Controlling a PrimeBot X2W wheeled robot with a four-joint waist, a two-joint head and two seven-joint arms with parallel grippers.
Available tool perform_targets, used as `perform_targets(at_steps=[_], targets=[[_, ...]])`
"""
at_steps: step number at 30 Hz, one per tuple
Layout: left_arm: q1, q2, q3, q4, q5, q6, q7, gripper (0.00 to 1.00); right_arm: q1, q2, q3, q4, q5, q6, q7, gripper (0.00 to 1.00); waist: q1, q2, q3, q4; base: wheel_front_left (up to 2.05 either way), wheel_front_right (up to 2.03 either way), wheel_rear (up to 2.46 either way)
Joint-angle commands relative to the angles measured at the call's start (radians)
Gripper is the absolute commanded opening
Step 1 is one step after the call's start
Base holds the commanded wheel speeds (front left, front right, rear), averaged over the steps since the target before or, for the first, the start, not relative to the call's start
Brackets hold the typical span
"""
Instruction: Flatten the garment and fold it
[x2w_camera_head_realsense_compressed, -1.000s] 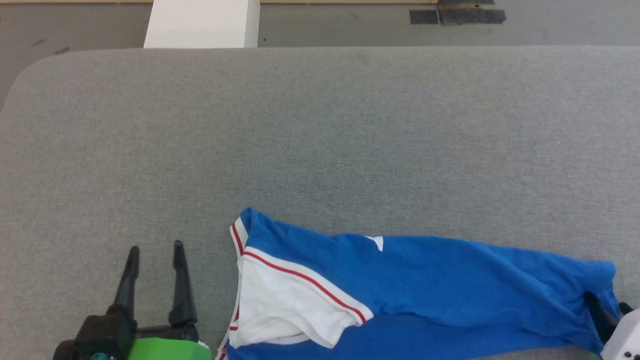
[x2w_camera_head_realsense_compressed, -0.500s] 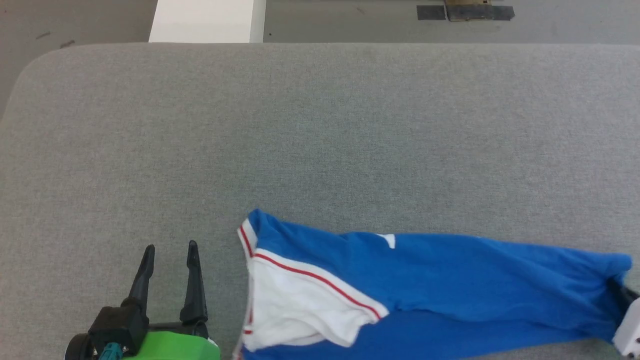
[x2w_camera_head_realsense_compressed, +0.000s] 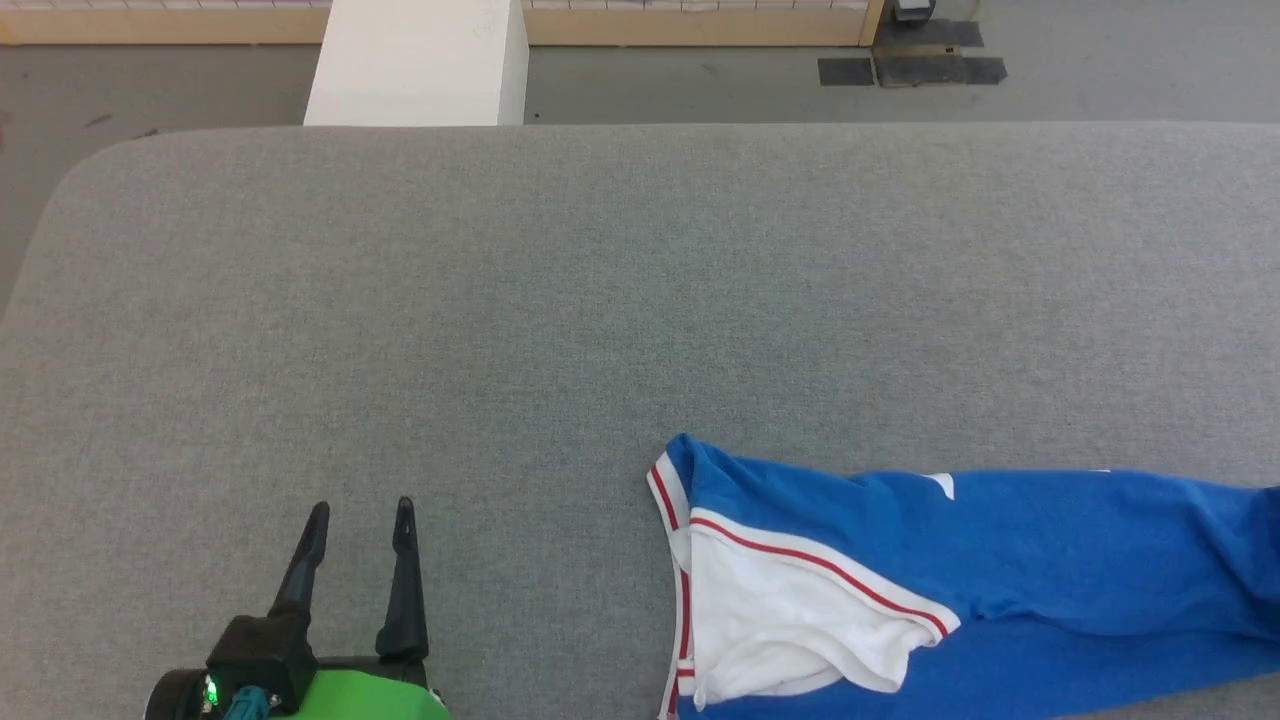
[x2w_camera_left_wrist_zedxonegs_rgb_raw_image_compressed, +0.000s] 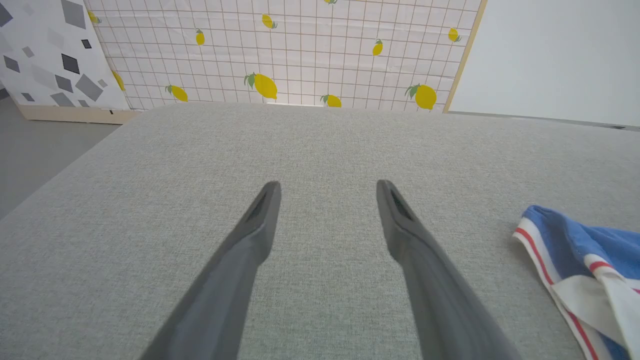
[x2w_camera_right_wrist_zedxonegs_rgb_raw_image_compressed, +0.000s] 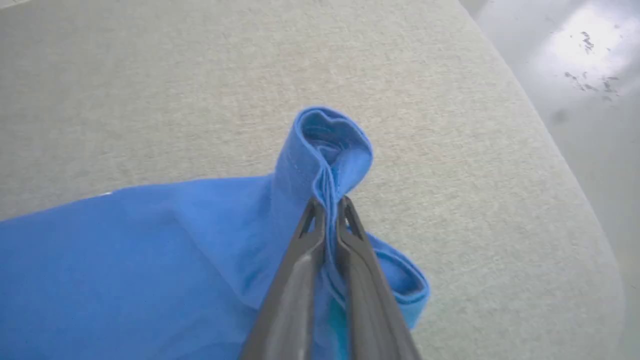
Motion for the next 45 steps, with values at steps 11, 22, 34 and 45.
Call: perform_targets(at_steps=[11, 22, 34, 45], targets=[[0.007, -0.011, -0.007, 0.034, -0.007, -0.006, -0.012, 1.0, 0.053, 0.164, 0.275, -0.388, 0.189, -0.002, 0.245, 0.0, 0.0, 0.0, -0.065, 0.005, 0.0, 0.0, 0.0], [-0.004, -0.016, -0.028, 0.051, -0.018, -0.022, -0.014, 1.0, -0.03, 0.232, 0.557, -0.451, 0.201, -0.002, 0.343, 0.0, 0.0, 0.0, -0.074, 0.053, 0.0, 0.0, 0.0], [-0.05, -0.035, -0.068, 0.093, -0.024, -0.038, -0.011, 1.0, -0.114, 0.269, 0.708, -0.165, 0.106, -0.002, 0.326, 0.0, 0.0, 0.0, -0.042, 0.146, 0.0, 0.0, 0.0], [-0.101, -0.058, -0.1, 0.141, -0.025, -0.052, -0.015, 1.0, -0.177, 0.292, 0.714, -0.044, 0.047, -0.002, 0.31, 1.0, 0.0, 0.0, -0.027, 0.186, 0.0, 0.0, 0.0]])
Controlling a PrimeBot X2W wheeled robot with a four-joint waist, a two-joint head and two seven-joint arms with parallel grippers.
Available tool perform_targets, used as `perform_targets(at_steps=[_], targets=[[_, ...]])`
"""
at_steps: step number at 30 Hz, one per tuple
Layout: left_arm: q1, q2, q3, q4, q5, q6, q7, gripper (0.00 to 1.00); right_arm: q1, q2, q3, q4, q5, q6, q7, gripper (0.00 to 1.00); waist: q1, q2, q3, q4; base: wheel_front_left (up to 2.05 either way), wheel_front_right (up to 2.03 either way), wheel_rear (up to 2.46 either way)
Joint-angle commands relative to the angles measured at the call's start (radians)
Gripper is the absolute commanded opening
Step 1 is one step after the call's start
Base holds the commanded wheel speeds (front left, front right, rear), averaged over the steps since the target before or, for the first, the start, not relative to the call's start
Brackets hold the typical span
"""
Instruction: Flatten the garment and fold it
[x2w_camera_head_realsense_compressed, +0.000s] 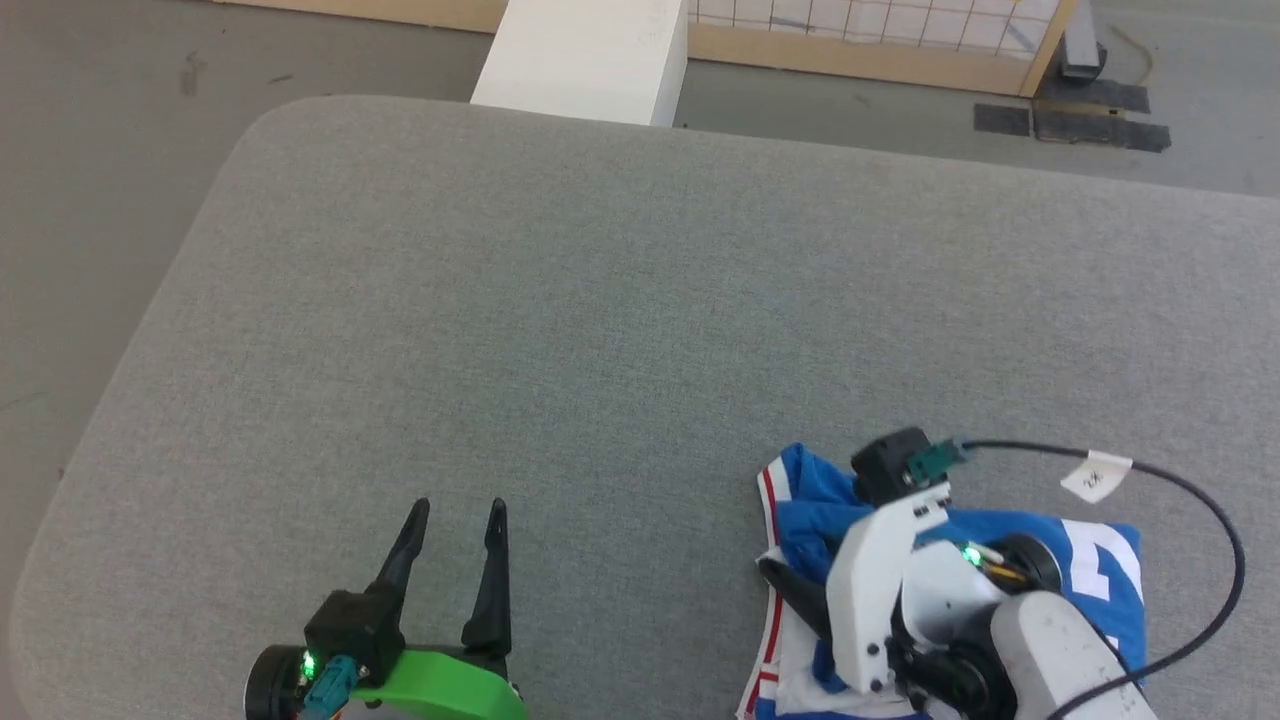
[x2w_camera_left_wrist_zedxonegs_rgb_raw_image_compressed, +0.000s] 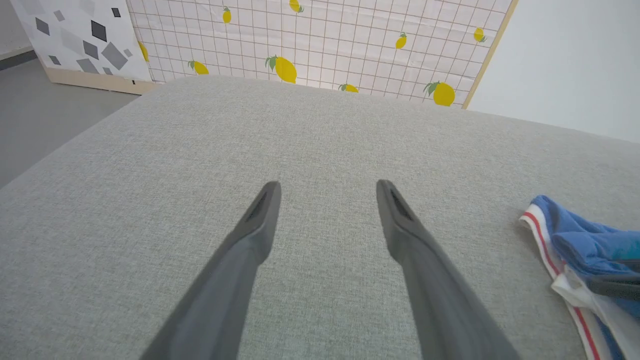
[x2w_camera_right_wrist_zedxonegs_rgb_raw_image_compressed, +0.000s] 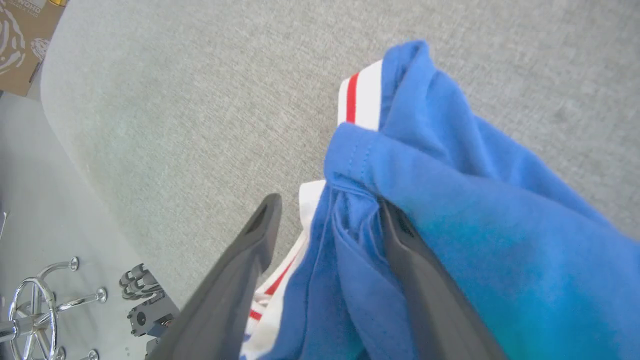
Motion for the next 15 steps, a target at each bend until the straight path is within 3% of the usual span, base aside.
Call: perform_targets(at_steps=[1, 7, 8, 12, 15], targets=[[-0.02, -0.003, 0.0, 0.005, -0.004, -0.007, -0.006, 1.0, -0.023, 0.003, 0.002, -0.014, 0.008, -0.001, -0.004, 1.0, 0.0, 0.0, 0.0, -0.007, 0.0, 0.0, 0.0], [-0.006, 0.002, 0.013, 0.009, -0.009, 0.004, -0.007, 1.0, -0.018, -0.007, -0.039, -0.142, 0.073, -0.001, -0.002, 1.0, 0.0, 0.0, -0.025, -0.057, 0.0, 0.0, 0.0], [0.011, 0.012, 0.027, -0.002, -0.013, 0.012, -0.008, 1.0, 0.01, -0.031, -0.102, -0.231, 0.076, -0.001, -0.028, 1.0, 0.0, 0.0, -0.038, -0.092, 0.0, 0.0, 0.0], [0.029, 0.021, 0.039, -0.022, -0.014, 0.02, -0.009, 1.0, 0.076, -0.08, -0.222, -0.338, 0.02, -0.001, -0.102, 1.0, 0.0, 0.0, -0.04, -0.126, 0.0, 0.0, 0.0], [0.036, 0.025, 0.045, -0.034, -0.015, 0.025, -0.009, 1.0, 0.144, -0.062, -0.344, -0.374, -0.019, -0.001, -0.148, 1.0, 0.0, 0.0, -0.036, -0.145, 0.0, 0.0, 0.0]])
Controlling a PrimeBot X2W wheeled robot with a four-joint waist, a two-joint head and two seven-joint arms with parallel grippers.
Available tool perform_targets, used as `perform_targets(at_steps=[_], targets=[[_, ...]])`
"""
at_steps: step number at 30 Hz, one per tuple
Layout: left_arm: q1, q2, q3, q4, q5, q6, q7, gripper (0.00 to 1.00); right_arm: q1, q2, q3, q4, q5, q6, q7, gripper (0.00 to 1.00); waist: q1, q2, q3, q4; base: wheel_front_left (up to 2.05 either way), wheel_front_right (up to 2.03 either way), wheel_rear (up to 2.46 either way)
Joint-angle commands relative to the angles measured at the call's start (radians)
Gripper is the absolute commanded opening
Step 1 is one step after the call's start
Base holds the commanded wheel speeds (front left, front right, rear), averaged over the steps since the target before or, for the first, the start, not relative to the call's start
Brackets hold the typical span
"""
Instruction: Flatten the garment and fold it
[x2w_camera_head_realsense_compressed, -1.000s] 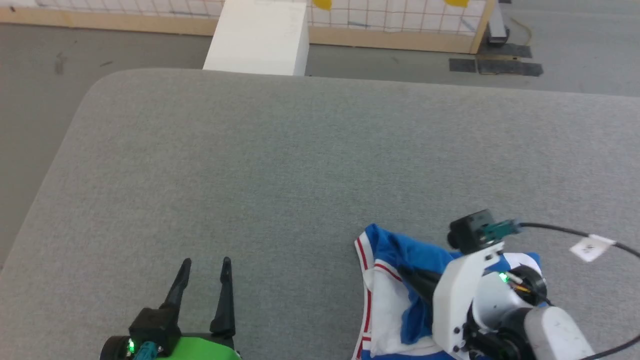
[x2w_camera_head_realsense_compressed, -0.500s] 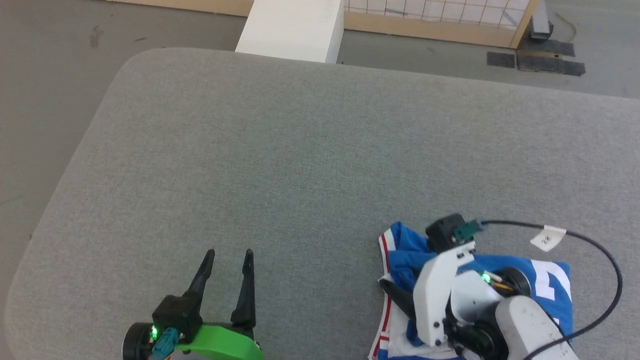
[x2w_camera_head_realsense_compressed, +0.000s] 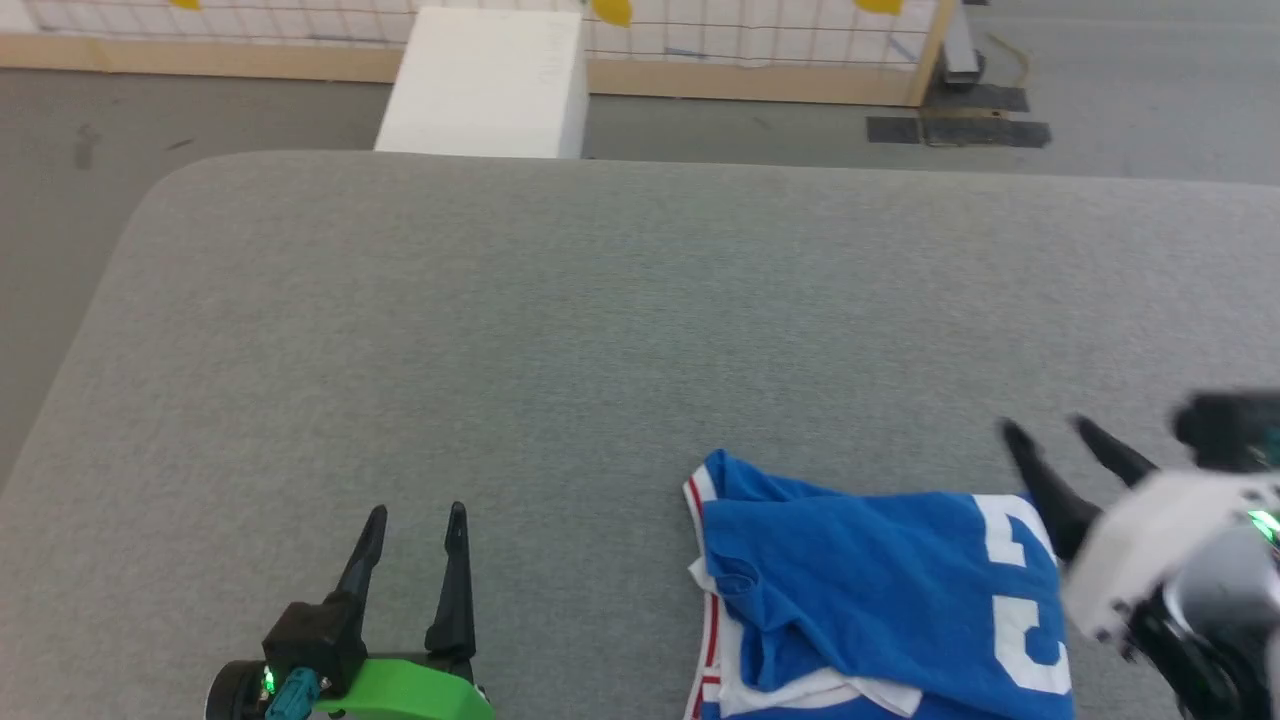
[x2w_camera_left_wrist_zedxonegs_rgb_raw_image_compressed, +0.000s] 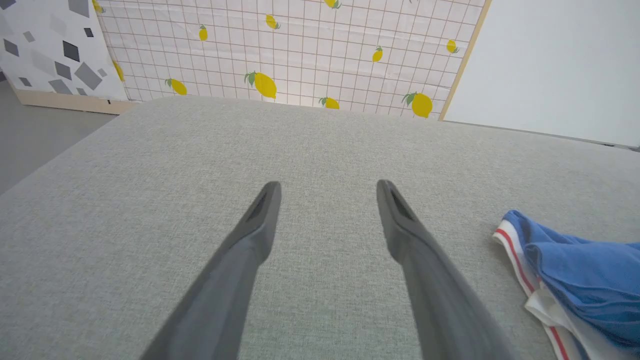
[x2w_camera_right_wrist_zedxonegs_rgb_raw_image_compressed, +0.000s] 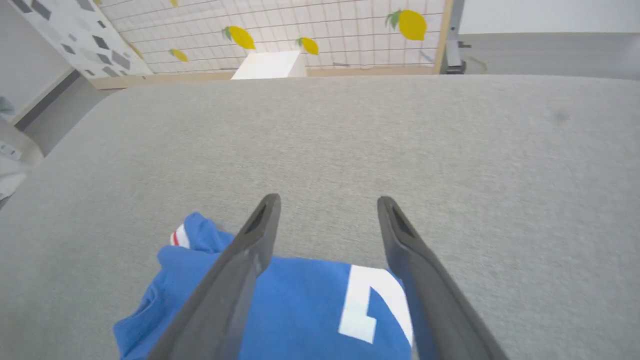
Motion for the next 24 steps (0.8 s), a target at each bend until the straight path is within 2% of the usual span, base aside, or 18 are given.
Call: perform_targets(at_steps=[1, 5, 9, 24], targets=[[0.01, 0.006, 0.006, -0.008, -0.007, 0.007, -0.006, 1.0, 0.05, 0.019, -0.04, -0.007, -0.009, -0.001, -0.007, 1.0, 0.0, 0.0, 0.0, -0.028, 0.0, 0.0, 0.0], [0.014, 0.007, 0.006, -0.013, -0.009, 0.008, -0.007, 1.0, 0.148, 0.041, -0.116, -0.007, -0.023, -0.001, 0.001, 1.0, 0.0, 0.0, 0.01, -0.041, 0.0, 0.0, 0.0], [0.014, 0.009, 0.006, -0.016, -0.013, 0.009, -0.007, 1.0, 0.189, 0.057, -0.129, 0.023, -0.008, -0.001, 0.008, 1.0, 0.0, 0.0, 0.019, -0.047, 0.0, 0.0, 0.0], [-0.011, 0.032, -0.008, -0.048, -0.004, 0.014, 0.025, 1.0, 0.121, 0.064, -0.115, 0.225, -0.028, -0.001, 0.038, 1.0, 0.0, 0.0, 0.08, 0.011, 0.0, 0.0, 0.0]])
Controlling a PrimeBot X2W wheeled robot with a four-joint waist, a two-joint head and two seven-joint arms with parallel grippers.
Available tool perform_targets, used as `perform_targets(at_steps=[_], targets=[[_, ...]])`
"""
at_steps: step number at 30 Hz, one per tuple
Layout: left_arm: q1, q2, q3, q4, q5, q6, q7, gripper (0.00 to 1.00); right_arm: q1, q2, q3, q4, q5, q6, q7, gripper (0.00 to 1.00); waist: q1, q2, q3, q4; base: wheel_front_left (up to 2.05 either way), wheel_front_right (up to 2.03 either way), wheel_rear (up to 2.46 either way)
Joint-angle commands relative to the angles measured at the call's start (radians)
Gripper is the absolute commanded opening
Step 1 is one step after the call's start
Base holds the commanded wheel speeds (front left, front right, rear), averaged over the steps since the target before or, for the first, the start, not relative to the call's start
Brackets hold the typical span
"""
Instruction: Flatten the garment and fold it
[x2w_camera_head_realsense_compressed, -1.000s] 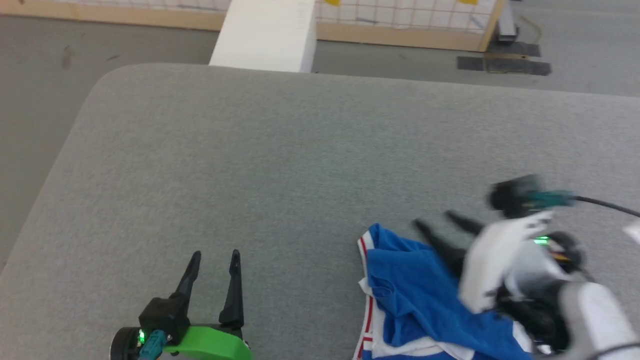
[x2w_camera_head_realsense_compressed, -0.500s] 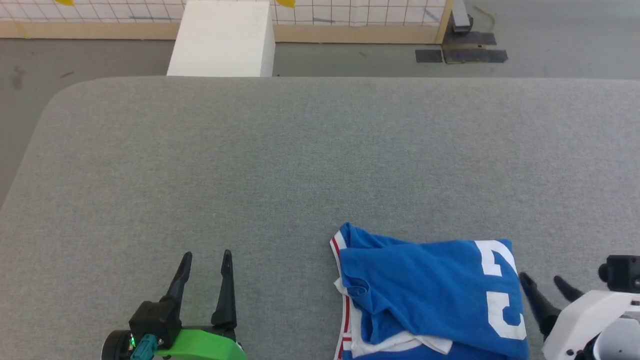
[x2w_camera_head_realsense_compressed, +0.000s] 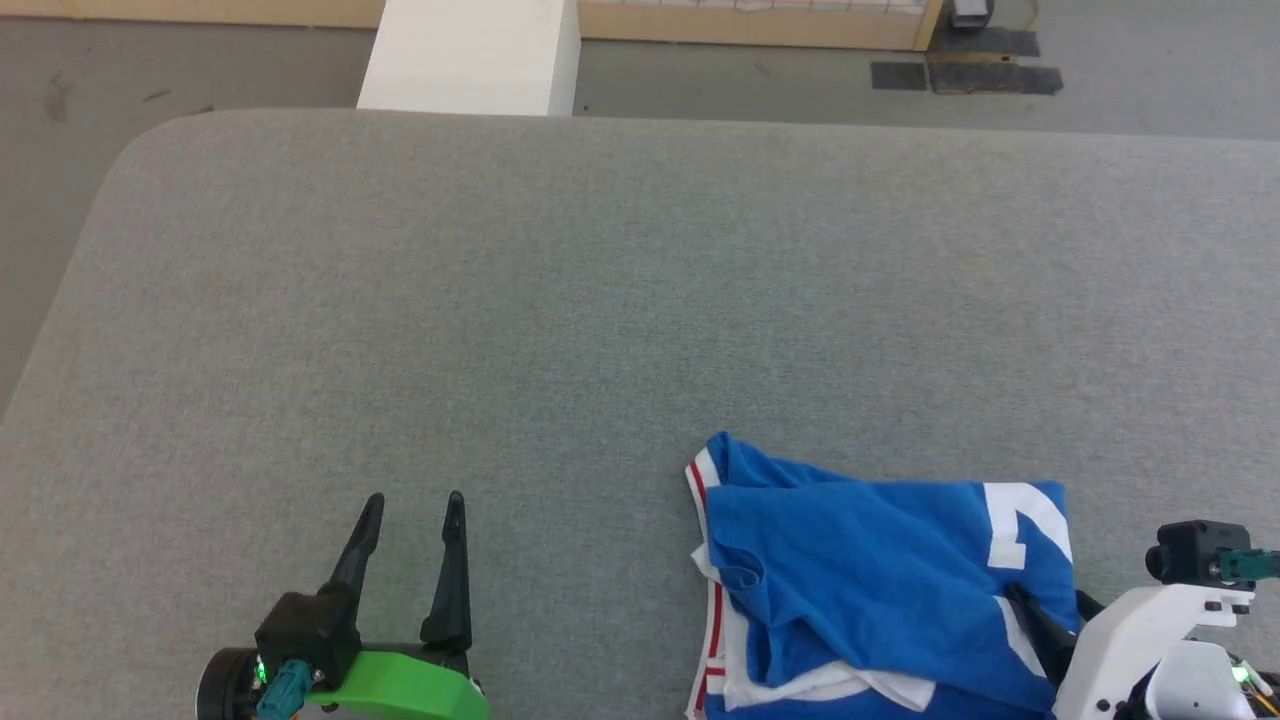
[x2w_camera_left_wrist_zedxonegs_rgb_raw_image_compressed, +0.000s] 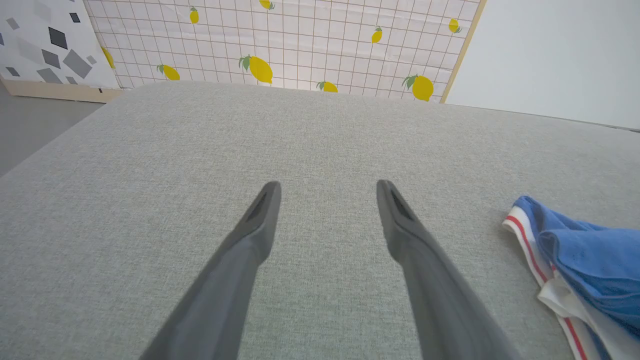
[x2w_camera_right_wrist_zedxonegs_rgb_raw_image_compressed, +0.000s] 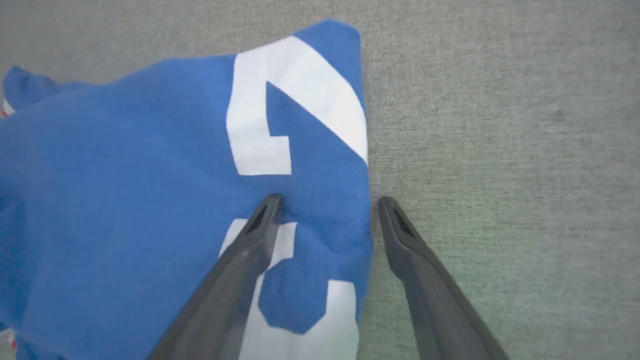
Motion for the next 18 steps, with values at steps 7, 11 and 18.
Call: perform_targets(at_steps=[7, 11, 18], targets=[[-0.014, 0.011, -0.003, -0.009, 0.0, 0.01, 0.008, 1.0, -0.025, 0.009, -0.008, 0.064, 0.021, -0.001, 0.028, 0.39, 0.0, 0.0, 0.014, 0.028, 0.0, 0.0, 0.0], [-0.01, 0.011, -0.009, -0.004, -0.003, 0.01, 0.01, 1.0, -0.017, 0.008, 0.007, 0.061, 0.029, -0.001, 0.031, 0.0, 0.0, 0.0, 0.0, 0.027, 0.0, 0.0, 0.0], [-0.009, 0.016, -0.019, -0.007, 0.004, 0.008, 0.003, 1.0, -0.019, -0.043, 0.06, 0.01, 0.009, -0.001, -0.008, 0.0, 0.0, 0.0, -0.031, 0.003, 0.0, 0.0, 0.0]])
